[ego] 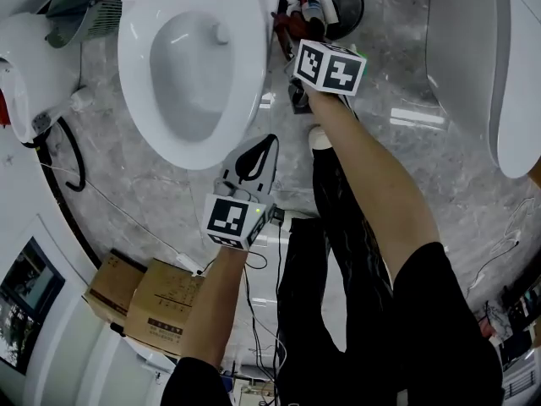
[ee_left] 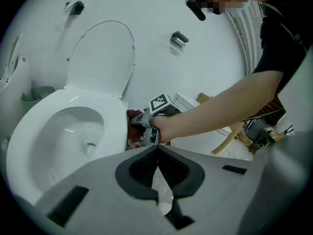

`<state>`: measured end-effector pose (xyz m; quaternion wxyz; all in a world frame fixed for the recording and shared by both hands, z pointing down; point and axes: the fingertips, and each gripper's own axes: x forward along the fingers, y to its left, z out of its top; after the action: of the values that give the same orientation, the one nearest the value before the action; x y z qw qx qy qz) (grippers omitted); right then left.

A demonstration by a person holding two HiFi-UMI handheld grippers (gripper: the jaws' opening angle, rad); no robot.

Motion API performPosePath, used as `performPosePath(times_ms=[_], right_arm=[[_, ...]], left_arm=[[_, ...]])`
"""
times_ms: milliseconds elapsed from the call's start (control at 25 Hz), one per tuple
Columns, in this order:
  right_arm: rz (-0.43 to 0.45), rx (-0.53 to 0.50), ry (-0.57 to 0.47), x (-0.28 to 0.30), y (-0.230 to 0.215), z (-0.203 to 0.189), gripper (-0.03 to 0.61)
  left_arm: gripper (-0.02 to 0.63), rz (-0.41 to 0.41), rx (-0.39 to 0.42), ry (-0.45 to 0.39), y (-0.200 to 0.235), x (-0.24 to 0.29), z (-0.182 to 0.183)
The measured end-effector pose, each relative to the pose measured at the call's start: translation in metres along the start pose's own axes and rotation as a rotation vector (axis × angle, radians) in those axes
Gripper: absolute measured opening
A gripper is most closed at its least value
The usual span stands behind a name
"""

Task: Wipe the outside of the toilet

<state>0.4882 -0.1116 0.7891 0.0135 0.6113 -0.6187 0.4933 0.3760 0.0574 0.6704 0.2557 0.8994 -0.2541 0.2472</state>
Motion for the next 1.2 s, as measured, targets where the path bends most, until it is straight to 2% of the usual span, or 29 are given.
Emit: performPosePath(times_ms=[160, 440, 840, 1200], right_arm=[[0.091, -0.108, 0.003, 0.009, 0.020, -0.001, 0.074], [0.147, -0.203, 0.081, -0.001, 0.025, -0.029, 0.073], [0.150, -0.368, 0.171, -0.027, 0.040, -0.095, 0.072], [0.119, -0.410, 0.214, -0.048, 0.059, -0.154, 0.072]], left_arm=[[0.009, 0.019, -0.023, -0.021, 0.008, -0.010, -0.010], [0.009, 0.073, -0.047, -0.061, 0.015, -0.028, -0.034], [0.009, 0.147, -0.118, -0.117, 0.031, -0.072, -0.080], [0.009, 0.211, -0.168, -0.146, 0.050, -0.127, -0.129]])
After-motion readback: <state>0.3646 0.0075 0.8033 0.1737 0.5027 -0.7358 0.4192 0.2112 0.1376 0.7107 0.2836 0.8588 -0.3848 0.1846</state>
